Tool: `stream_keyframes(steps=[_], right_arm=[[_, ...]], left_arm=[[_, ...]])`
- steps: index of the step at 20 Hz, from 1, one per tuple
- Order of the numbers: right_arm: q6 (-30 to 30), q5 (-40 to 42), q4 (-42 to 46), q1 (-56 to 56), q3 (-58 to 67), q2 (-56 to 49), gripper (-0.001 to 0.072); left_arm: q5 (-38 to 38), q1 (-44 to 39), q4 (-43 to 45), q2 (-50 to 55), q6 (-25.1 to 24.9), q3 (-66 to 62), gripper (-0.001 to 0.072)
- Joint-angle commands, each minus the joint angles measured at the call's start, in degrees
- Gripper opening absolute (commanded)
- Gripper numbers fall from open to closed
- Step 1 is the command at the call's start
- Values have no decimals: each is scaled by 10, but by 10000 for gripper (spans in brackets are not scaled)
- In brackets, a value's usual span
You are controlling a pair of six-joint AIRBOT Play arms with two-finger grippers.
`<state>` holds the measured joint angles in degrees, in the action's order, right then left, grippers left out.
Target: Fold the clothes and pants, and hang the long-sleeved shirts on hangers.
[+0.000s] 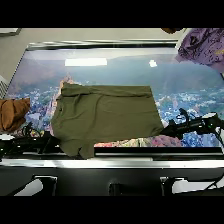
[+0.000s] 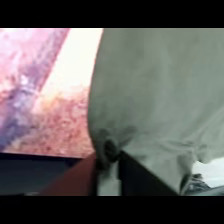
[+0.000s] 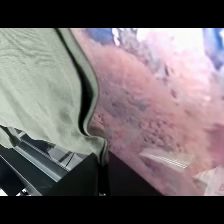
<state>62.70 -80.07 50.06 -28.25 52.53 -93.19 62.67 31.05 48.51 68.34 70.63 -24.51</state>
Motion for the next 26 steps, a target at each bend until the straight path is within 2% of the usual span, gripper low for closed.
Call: stream_keyframes(steps=[1,3,6,9,11,14,16,18,19,22,24,26], right_arm=[[-4,-2,-4,0,1,12,31],[-9,-3,-13,0,1,24,30],[-32,3,-83,21,5,46,29],[-15,71,-83,120,66,79,28],[31,144,-39,180,157,92,28],[121,219,90,244,378,94,27],[174,236,178,264,537,99,27],[204,217,231,267,670,119,28],[213,213,248,267,704,147,28],[216,202,270,267,694,277,27],[224,176,273,267,691,352,27],[257,145,291,267,691,415,27]], left_arm=[[-10,-2,-8,0,-9,-3,17],[-7,-2,-30,-1,-27,-8,16],[-8,-25,-46,-2,-34,-49,13],[-15,-80,-46,-2,-18,-146,12],[-24,-108,-46,-2,5,-245,12],[-18,-123,-34,-2,32,-435,12],[19,-122,-8,-3,48,-587,12],[49,-122,54,-17,76,-733,12],[55,-122,89,-28,92,-788,12],[59,-122,181,-92,149,-887,13],[60,-122,214,-153,160,-895,13],[70,-122,247,-205,160,-894,14]])
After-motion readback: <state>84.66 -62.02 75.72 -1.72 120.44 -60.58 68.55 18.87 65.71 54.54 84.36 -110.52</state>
